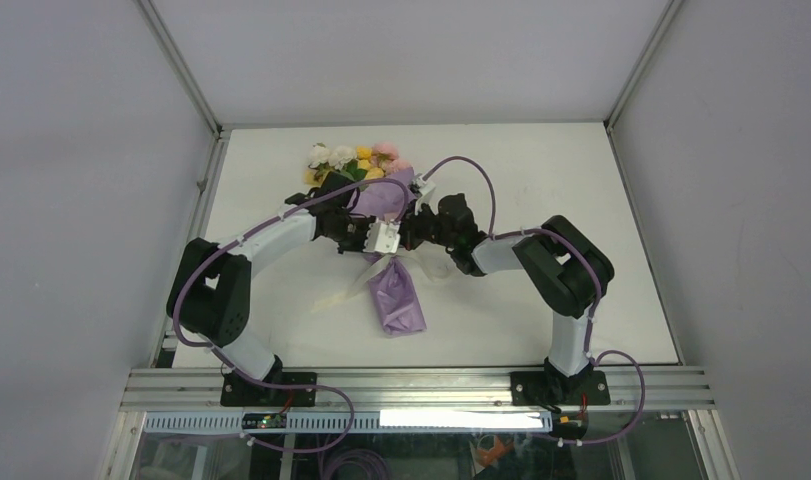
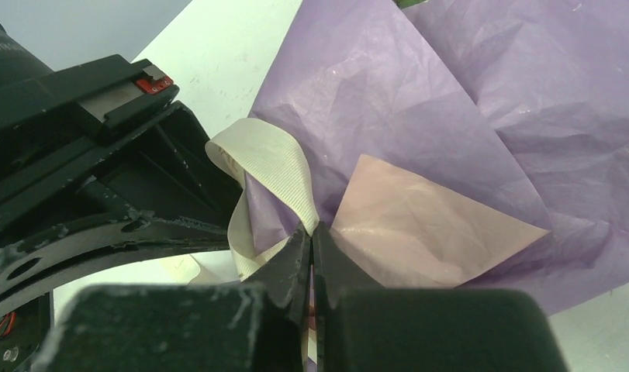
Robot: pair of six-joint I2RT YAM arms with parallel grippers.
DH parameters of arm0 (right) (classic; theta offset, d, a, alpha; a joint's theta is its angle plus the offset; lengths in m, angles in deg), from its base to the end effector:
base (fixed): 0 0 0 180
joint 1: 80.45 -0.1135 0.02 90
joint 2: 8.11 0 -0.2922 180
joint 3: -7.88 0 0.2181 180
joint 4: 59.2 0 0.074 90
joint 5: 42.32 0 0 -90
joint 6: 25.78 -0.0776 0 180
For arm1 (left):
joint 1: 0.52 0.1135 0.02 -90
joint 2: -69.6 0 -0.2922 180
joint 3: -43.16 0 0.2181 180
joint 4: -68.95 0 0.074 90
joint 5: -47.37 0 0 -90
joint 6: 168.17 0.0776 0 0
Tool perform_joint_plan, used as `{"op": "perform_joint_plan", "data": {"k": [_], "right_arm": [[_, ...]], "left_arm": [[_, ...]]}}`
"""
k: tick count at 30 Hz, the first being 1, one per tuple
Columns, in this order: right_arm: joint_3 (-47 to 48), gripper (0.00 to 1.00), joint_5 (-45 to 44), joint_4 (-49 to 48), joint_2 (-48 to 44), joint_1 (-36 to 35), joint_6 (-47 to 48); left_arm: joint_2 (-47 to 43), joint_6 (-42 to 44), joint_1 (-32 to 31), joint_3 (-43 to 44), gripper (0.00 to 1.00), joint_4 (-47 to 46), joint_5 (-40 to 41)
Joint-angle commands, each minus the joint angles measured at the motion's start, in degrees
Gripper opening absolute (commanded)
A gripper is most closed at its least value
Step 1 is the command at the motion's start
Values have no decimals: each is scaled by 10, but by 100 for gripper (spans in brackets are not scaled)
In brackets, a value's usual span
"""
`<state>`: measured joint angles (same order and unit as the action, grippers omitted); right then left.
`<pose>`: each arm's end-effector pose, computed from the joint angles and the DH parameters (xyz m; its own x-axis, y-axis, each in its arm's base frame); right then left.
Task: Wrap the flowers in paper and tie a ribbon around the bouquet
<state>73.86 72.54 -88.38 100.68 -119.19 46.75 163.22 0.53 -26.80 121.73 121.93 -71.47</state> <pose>0.3029 0.2848 0.2079 -0.4415 -0.0050 -0.8973 -0.7904 0.4755 0.3863 0.2544 -0.1674 0.2168 0.3761 0.7723 -0.5120 0.9231 -0.2644 0.2792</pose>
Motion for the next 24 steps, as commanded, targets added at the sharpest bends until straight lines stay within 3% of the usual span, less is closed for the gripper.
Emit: {"op": "perform_joint_plan", "data": {"k": [1, 9, 18, 21, 23, 24], "right_arm": [[-4, 0, -1, -26, -13, 8, 8], [2, 0, 1, -10, -11, 13, 26], [25, 0, 23, 41, -20, 16, 54], [38, 19, 37, 86, -38, 17, 73], [45, 19, 37, 111, -57, 27, 73], [51, 74, 94, 125, -66, 37, 73]], "left_arm": [[-33, -10, -3, -11, 0, -10, 10], [-116, 18, 18, -69, 0, 105, 50], [-90, 56, 85, -80, 0, 202, 134], [-84, 71, 103, -85, 0, 211, 149], [-84, 71, 105, -85, 0, 212, 148], [-84, 72, 105, -85, 0, 213, 147]]}}
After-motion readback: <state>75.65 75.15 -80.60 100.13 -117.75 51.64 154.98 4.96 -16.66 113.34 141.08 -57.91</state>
